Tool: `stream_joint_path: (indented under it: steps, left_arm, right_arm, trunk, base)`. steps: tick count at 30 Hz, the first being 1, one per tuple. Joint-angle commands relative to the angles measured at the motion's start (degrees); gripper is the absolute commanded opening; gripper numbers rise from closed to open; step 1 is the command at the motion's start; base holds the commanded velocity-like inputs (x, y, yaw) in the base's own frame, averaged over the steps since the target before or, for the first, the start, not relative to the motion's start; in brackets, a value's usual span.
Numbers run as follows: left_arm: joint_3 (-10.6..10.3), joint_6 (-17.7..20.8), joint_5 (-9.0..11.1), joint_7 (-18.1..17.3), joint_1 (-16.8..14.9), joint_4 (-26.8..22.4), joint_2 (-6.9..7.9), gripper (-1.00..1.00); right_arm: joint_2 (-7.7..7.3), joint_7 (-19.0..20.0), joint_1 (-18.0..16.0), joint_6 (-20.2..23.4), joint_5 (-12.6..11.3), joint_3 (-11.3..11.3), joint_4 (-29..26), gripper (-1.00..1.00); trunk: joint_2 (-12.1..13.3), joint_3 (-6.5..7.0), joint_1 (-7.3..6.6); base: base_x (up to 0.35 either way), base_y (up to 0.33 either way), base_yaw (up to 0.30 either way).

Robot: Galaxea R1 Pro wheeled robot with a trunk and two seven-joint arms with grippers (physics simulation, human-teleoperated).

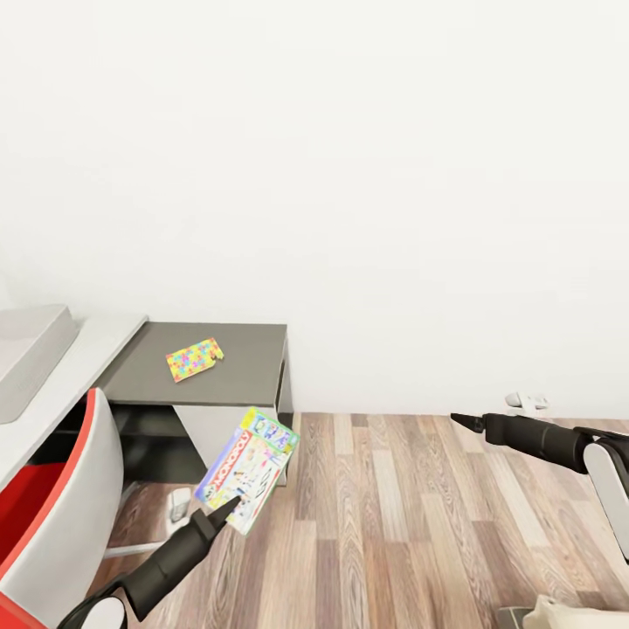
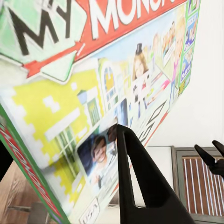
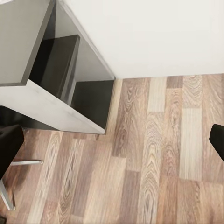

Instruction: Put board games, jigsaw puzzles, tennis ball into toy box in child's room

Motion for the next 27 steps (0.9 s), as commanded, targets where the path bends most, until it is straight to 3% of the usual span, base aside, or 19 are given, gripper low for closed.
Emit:
stream_joint_path:
  steps: [1, 7, 14, 27]
  left_arm:
    - [-0.04, 0.34, 0.38, 0.01, -0.01, -0.03, -0.06, -1.0]
    - [-0.19, 0.07, 0.24, -0.03, 0.05, -0.01, -0.14, -1.0]
    - [-0.24, -0.11, 0.21, -0.04, 0.07, -0.01, -0.12, -1.0]
    - [-0.24, -0.14, 0.18, -0.05, 0.07, -0.01, -0.16, -1.0]
  right_arm:
    - [0.0, 0.58, -0.06, 0.23, 0.47, -0.09, -0.02, 1.0]
    - [0.0, 0.58, -0.06, 0.23, 0.47, -0.07, -0.02, 1.0]
    - [0.0, 0.59, -0.06, 0.23, 0.47, -0.09, -0.02, 1.0]
    - [0.0, 0.59, -0.06, 0.23, 0.47, -0.03, -0.02, 1.0]
  trunk:
    - [-0.1, -0.09, 0.04]
    - [-0.1, -0.09, 0.04]
    - [-0.1, -0.09, 0.04]
    - [-0.1, -0.09, 0.04]
  base:
    - [0.02, 0.0, 0.0]
    - [0.107, 0.0, 0.0]
    - [0.285, 0.0, 0.027]
    - [0.327, 0.0, 0.244]
